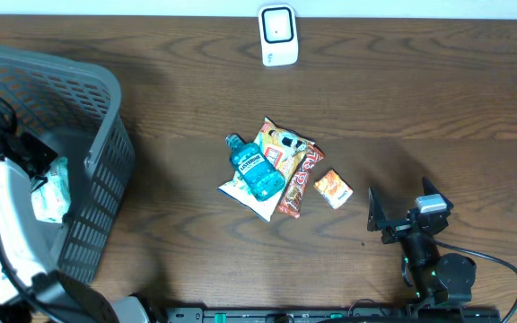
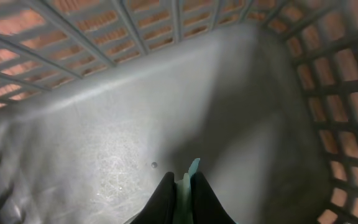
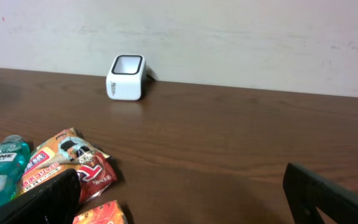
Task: Scan the item barcode
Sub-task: 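Carry the green-white wipe pack out and drop it right of the pile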
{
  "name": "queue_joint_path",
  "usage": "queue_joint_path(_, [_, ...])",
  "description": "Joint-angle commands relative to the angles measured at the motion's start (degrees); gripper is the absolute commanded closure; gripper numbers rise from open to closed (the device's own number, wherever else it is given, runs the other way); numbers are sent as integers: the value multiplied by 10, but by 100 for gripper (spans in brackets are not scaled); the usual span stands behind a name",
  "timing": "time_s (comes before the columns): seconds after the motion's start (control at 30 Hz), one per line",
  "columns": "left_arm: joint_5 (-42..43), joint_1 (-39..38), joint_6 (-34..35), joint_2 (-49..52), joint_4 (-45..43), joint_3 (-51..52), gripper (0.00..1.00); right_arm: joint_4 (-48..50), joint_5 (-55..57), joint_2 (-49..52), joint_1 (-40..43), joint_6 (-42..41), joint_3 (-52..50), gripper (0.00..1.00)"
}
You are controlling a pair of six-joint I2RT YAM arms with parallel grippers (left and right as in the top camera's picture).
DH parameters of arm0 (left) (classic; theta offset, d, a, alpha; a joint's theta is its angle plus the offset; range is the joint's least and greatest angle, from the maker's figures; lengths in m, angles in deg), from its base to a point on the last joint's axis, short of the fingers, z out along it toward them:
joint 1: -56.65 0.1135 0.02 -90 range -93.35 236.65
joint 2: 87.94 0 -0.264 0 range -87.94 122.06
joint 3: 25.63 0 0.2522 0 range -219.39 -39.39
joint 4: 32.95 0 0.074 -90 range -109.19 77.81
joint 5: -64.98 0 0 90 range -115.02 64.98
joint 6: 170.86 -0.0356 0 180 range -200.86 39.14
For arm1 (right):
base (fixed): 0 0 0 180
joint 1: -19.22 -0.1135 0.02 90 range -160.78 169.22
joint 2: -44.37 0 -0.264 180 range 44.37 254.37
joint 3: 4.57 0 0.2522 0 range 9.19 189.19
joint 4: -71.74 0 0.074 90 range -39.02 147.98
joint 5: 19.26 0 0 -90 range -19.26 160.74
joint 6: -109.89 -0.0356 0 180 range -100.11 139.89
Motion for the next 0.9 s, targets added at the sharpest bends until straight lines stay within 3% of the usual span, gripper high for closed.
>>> queue_joint_path(0.0, [-3, -1, 6, -70, -4, -2, 93, -2, 2, -1, -4, 2, -1, 1])
queue_joint_path(0.17, [45, -1, 17, -162, -4, -2, 93, -2, 2, -1, -5, 2, -1, 1])
queue_joint_path(0.33, [150, -1, 35, -255, -8, -2, 93, -2, 2, -1, -5, 2, -1, 1])
queue_joint_path(0.6, [274, -2, 158, -403, -56, -2, 93, -2, 2, -1, -5, 2, -1, 1])
queue_joint_path(0.87, [413, -61, 186, -442, -70, 0, 93, -2, 2, -1, -4, 2, -1, 1])
